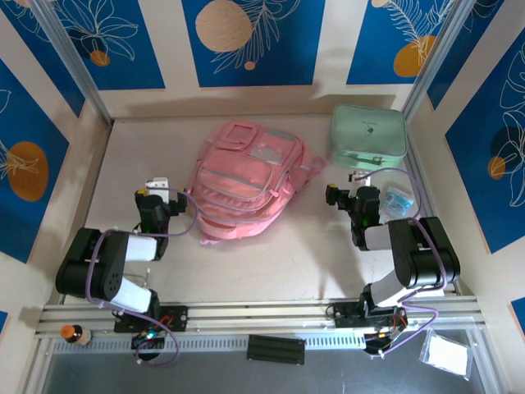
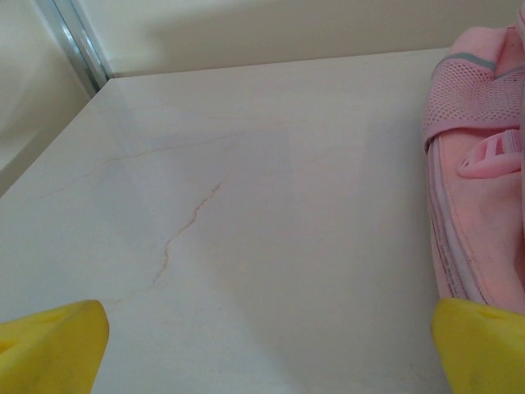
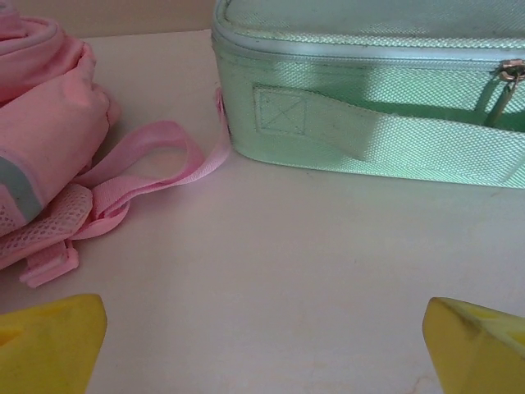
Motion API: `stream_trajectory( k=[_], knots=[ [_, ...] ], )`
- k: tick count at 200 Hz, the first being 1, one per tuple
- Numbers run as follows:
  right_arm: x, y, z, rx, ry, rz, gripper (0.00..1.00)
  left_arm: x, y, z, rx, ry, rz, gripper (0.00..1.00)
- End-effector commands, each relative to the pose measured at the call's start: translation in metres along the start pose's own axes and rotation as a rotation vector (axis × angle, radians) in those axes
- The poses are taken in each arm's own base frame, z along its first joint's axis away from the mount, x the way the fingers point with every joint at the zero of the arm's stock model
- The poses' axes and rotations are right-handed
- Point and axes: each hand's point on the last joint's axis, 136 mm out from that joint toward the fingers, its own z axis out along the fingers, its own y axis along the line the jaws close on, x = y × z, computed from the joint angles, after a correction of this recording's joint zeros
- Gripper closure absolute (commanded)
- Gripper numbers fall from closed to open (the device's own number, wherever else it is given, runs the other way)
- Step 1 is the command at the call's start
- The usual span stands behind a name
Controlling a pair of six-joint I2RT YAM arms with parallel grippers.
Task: Pack the student bag
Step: Reset both arms
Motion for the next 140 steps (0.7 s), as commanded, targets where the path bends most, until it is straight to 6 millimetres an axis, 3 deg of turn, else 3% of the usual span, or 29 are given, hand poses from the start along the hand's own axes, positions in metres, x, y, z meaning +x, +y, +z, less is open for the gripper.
stream_trajectory(
  k=[1, 16, 34, 77, 111, 140],
  knots=[
    [-0.017, 0.000, 0.005, -0.014, -0.038, 0.011, 0.01, -0.008, -0.003, 0.004, 0.032, -0.038, -0.004, 0.00],
    [-0.016, -0.001, 0.005, -0.019, -0.032, 0.021, 0.01, -0.006, -0.007, 0.006, 0.046, -0.085, 0.008, 0.00],
    [-0.016, -0.002, 0.005, -0.019, -0.027, 0.023, 0.01, -0.002, 0.001, 0.003, 0.004, -0.059, -0.023, 0.00],
    [-0.016, -0.003, 0.006, -0.035, -0.019, 0.041, 0.01, -0.001, 0.000, 0.016, -0.001, 0.000, -0.004, 0.00],
    [-0.016, -0.003, 0.006, -0.034, -0.018, 0.041, 0.01, -0.001, -0.020, 0.015, 0.110, -0.006, 0.041, 0.00],
    [-0.016, -0.003, 0.006, -0.034, -0.017, 0.041, 0.01, -0.001, -0.015, 0.017, 0.082, 0.009, 0.029, 0.00]
  ],
)
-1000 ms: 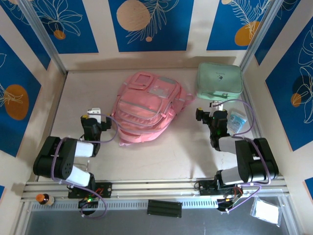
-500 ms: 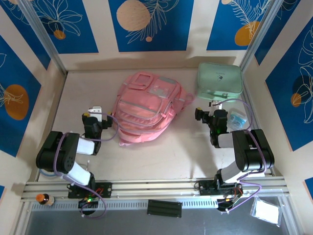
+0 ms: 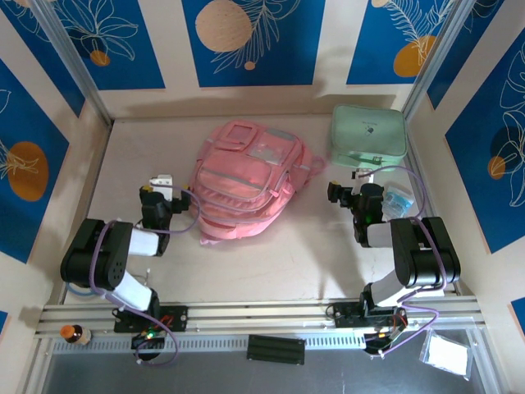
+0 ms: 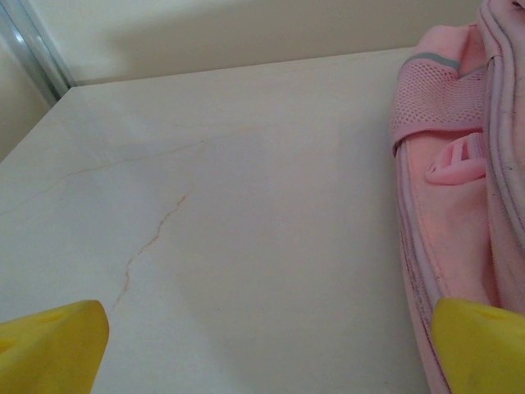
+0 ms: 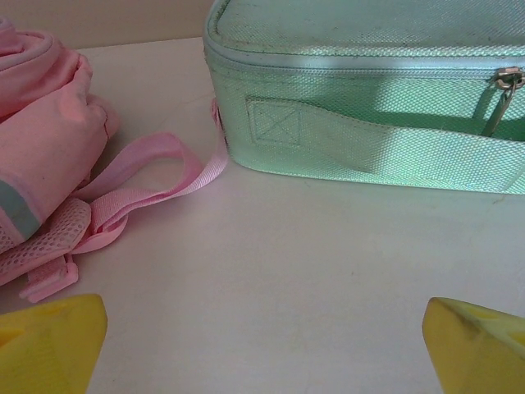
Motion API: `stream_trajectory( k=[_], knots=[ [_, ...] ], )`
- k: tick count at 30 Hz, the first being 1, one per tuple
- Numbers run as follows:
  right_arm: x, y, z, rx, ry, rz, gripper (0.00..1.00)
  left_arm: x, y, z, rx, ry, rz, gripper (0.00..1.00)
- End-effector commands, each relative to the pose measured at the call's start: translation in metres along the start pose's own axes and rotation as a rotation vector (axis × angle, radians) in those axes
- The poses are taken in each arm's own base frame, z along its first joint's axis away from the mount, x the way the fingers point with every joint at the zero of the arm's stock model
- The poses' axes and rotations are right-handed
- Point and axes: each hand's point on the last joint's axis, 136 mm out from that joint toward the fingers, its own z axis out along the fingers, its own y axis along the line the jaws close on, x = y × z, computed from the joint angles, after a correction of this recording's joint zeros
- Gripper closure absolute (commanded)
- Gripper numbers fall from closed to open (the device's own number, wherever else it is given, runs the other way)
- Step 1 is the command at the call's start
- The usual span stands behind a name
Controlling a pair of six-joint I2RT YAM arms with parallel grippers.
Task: Pack the student bag
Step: Reset both arms
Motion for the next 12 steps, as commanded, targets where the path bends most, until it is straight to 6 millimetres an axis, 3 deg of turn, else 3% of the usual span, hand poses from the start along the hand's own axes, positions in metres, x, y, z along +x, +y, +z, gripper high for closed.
stream_trajectory(
  k=[1, 12],
  knots=[
    [-0.011, 0.003, 0.003, -0.016, -0.022, 0.011, 0.01, -0.001, 0.000, 0.005, 0.013, 0.011, 0.009, 0.00],
    [-0.012, 0.003, 0.003, -0.016, -0.025, 0.011, 0.01, 0.000, 0.011, 0.004, -0.037, 0.009, -0.021, 0.00]
  ],
)
